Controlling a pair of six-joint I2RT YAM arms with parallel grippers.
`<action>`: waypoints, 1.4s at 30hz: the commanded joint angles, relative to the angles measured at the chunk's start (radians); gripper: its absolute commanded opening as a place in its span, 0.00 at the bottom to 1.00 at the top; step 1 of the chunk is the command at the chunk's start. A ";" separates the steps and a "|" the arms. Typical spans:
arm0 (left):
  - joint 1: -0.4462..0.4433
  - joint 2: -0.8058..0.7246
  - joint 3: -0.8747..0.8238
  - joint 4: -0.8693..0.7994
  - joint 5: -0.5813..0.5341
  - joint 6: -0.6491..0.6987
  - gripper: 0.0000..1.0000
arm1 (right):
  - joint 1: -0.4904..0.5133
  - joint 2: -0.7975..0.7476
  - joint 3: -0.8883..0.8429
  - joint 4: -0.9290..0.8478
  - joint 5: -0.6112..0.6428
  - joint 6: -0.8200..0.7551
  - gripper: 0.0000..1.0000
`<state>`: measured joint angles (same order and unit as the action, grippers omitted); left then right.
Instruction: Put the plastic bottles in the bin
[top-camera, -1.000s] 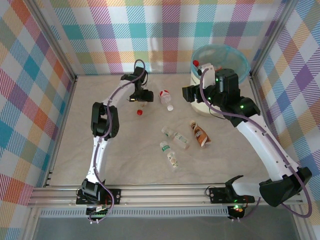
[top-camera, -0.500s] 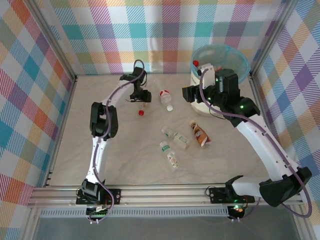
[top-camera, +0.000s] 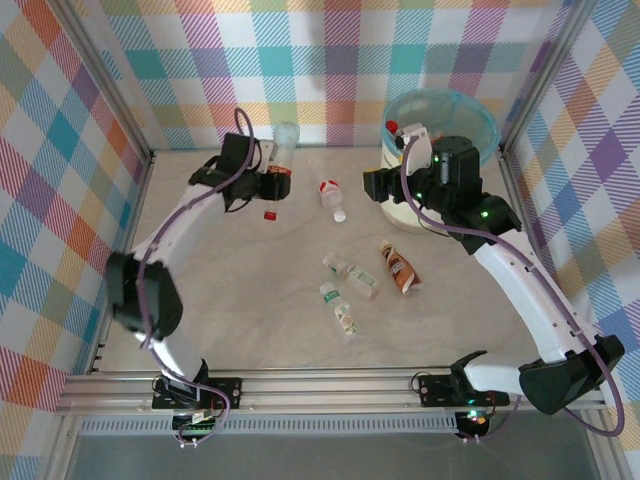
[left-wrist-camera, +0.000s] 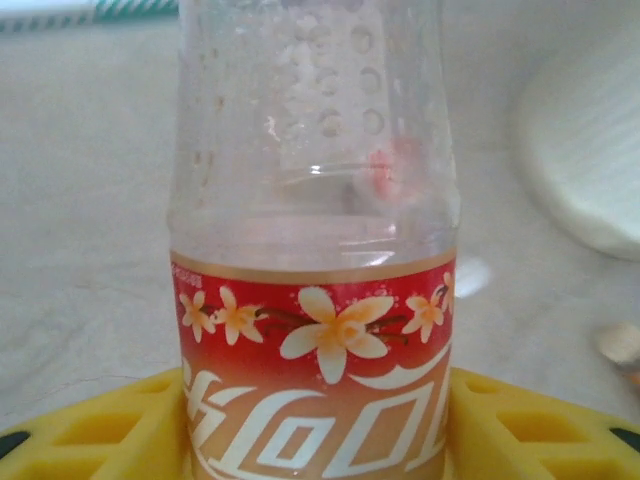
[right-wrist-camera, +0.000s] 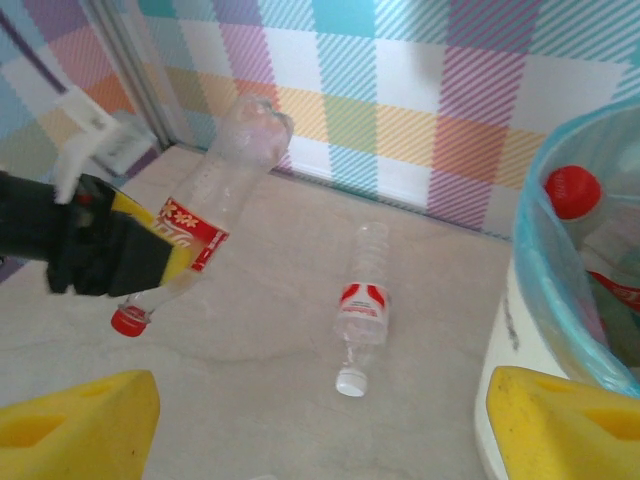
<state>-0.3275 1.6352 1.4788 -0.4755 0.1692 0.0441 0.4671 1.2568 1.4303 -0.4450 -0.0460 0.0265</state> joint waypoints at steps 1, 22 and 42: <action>-0.063 -0.195 -0.134 0.178 0.161 0.214 0.56 | 0.005 0.004 0.046 0.064 -0.136 0.039 0.85; -0.185 -0.435 -0.186 0.072 0.379 0.427 0.55 | 0.004 0.104 0.107 0.251 -0.670 0.203 0.90; -0.185 -0.435 -0.159 0.045 0.288 0.413 0.80 | 0.002 0.098 0.204 0.104 -0.562 0.181 0.60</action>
<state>-0.5037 1.2179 1.2930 -0.4496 0.4995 0.4824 0.4671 1.3727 1.5631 -0.2905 -0.6434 0.2245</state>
